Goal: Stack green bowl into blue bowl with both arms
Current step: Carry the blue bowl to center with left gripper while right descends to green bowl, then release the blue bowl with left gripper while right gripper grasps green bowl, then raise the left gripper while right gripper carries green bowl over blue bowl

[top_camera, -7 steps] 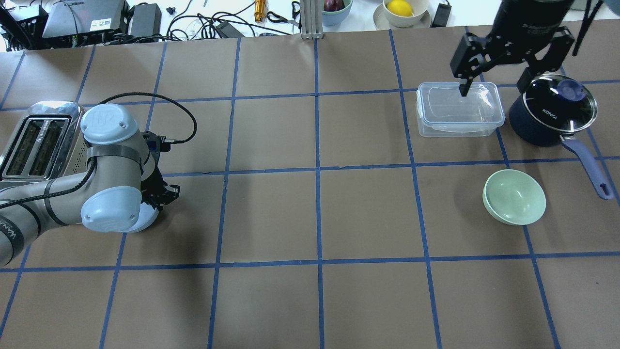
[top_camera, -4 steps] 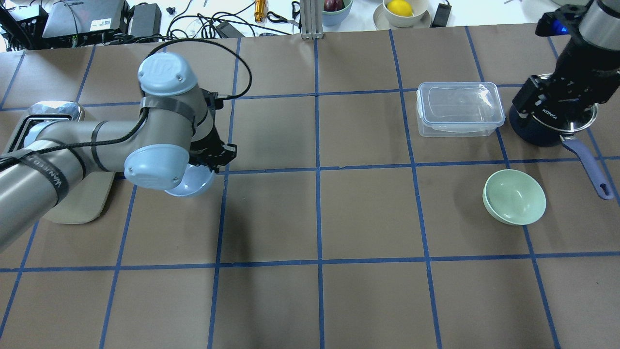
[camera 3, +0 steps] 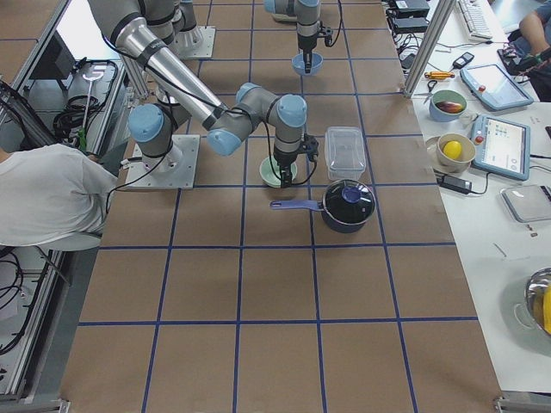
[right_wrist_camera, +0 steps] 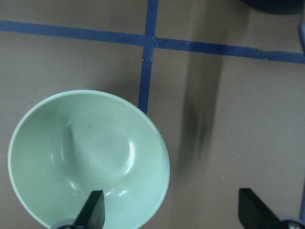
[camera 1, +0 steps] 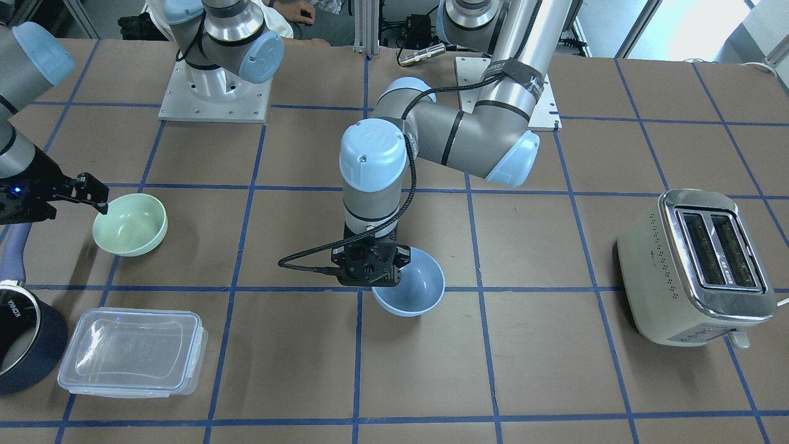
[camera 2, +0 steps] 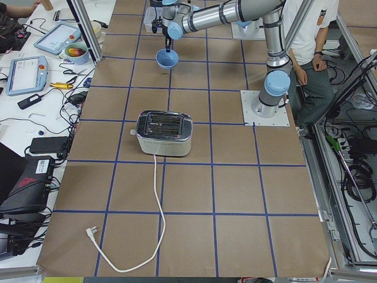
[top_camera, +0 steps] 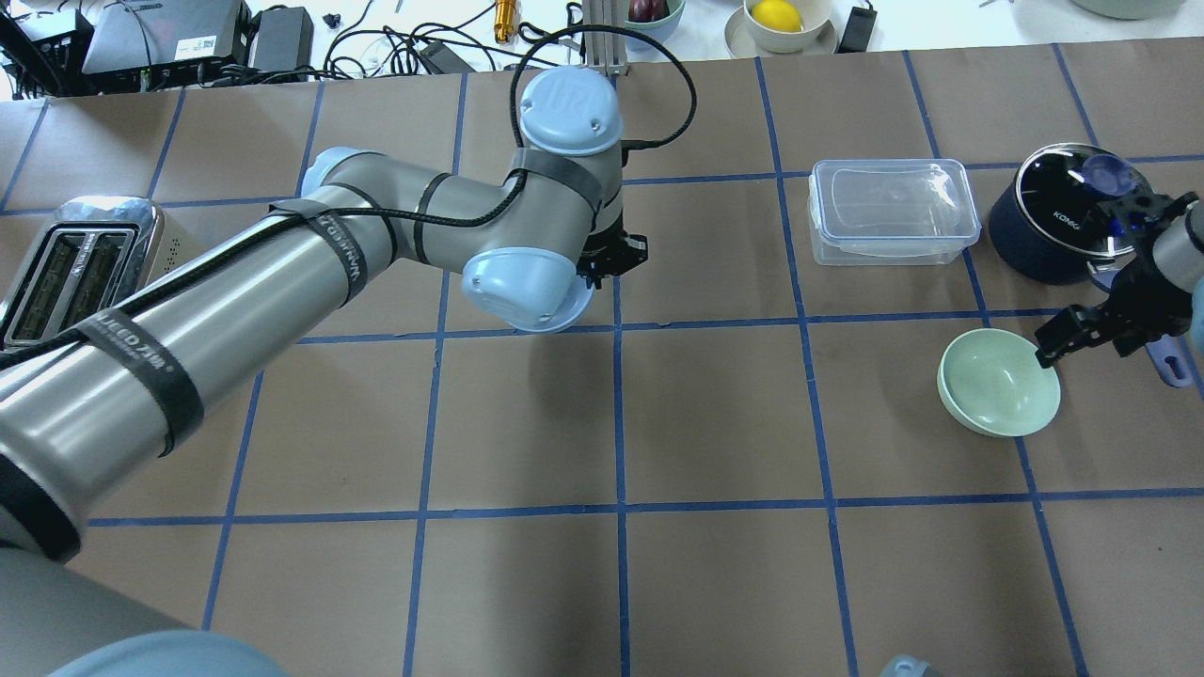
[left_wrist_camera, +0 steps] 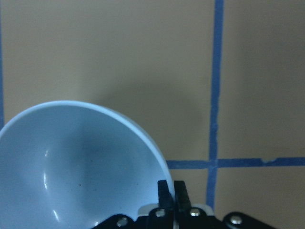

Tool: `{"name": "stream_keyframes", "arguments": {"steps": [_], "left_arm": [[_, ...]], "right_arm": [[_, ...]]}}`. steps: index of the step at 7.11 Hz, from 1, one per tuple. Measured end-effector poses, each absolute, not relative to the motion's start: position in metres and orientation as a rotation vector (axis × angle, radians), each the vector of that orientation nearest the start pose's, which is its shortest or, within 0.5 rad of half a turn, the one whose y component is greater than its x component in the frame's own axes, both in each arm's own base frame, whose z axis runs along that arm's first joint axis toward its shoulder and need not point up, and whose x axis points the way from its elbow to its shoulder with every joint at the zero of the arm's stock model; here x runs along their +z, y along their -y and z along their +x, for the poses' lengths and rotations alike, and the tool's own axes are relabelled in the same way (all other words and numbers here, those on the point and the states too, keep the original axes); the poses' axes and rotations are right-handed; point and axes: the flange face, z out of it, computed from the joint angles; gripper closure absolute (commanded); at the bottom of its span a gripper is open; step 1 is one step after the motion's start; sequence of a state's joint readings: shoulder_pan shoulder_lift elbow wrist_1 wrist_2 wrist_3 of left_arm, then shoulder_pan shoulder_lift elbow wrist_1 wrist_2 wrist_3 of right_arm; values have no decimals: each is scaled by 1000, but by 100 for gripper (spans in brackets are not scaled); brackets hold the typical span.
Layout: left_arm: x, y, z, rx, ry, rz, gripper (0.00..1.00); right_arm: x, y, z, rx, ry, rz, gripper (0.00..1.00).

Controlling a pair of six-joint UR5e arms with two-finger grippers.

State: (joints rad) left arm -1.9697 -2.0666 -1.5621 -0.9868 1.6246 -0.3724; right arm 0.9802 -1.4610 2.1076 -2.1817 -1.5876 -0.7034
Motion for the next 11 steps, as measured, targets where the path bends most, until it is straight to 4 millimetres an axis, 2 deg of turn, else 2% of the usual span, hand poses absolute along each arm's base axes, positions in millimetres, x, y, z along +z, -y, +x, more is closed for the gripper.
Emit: {"name": "stream_keyframes", "arguments": {"steps": [1,2,3,4,5,6,7,8,9,10,11], "left_arm": [[256,556,-390,-171,-3113,52,93],[246,552,-401,-163,-3098,65,75],[236,549,-409,-155,-3093,72,46],[234,546,-414,-154,-3096,81,0],[242,547,-412,-172,-3098,119,0],[265,555,-397,-211,-3101,167,0],[302,571,-362,-231,-3125,156,0],[342,580,-319,-221,-3166,94,0],[381,581,-273,-208,-3186,79,0],[415,574,-235,-198,-3183,130,0],[441,560,-207,-167,-3172,165,0]], "right_arm": [[223,446,-142,39,-3137,-179,50],[208,443,-142,28,-3142,-180,88],[201,443,-142,25,-3147,-179,100],[200,444,-143,25,-3151,-177,100],[201,445,-143,23,-3152,-175,100],[203,446,-144,23,-3150,-173,100],[207,447,-143,22,-3146,-174,100],[216,455,-142,22,-3132,-174,100],[237,474,-135,40,-3097,-174,100],[265,500,-116,62,-3065,-177,100],[291,524,-84,74,-3049,-162,100]]}}
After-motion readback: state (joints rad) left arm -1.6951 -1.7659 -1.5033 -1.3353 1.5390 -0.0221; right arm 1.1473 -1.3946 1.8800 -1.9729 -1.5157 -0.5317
